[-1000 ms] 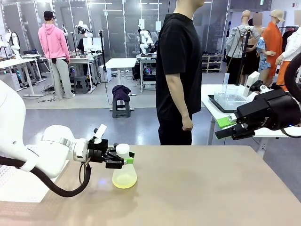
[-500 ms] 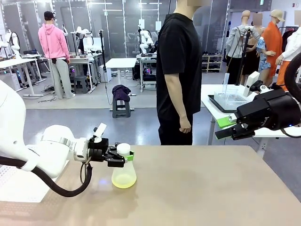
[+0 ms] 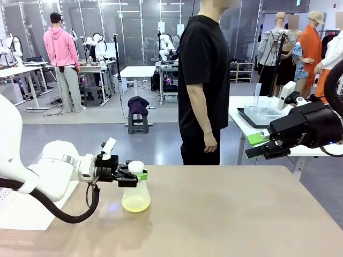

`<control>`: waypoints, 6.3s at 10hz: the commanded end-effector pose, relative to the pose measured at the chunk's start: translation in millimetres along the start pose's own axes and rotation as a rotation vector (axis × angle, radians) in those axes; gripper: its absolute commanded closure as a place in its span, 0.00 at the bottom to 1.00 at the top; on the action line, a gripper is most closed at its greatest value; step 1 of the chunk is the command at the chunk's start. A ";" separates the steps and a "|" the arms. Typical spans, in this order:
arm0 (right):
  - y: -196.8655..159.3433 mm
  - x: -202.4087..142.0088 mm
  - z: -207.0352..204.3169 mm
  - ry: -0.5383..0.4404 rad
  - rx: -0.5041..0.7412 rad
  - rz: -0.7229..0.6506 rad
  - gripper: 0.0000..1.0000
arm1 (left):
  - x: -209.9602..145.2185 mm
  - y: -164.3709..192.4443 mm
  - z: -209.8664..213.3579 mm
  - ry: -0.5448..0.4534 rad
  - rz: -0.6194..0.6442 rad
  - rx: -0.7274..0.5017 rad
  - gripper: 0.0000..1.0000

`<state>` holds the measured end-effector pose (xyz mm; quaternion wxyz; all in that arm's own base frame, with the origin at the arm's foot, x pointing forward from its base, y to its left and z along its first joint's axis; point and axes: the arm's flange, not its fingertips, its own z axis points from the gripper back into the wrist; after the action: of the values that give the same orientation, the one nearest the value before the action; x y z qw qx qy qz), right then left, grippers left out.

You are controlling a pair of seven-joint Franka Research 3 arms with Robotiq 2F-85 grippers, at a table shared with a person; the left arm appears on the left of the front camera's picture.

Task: Prepare the solutions needed for the experiment.
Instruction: When the human places the Big flask in the center of the table, pick up the Big flask and place it in the left Organizing basket.

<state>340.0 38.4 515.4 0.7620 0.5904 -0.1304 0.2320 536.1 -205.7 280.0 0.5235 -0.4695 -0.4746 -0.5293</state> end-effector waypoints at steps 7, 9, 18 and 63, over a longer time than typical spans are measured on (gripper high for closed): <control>-0.7 2.6 0.9 0.000 0.008 0.016 0.36 | 58.6 -39.3 58.4 -0.054 -0.062 0.045 1.00; -0.7 2.6 0.9 0.000 0.008 0.016 0.36 | 79.1 -51.7 110.1 -0.024 -0.083 0.111 1.00; -0.7 2.6 0.9 0.000 0.008 0.016 0.36 | 61.1 -100.9 295.6 -0.088 -0.089 0.584 1.00; -0.7 2.6 0.9 0.000 0.008 0.016 0.36 | 58.9 -209.6 385.6 -0.156 -0.165 0.947 0.00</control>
<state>340.7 38.5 514.8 0.7620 0.5907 -0.1294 0.2318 355.4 206.0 364.8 0.6296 -0.1756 -0.7150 -0.2480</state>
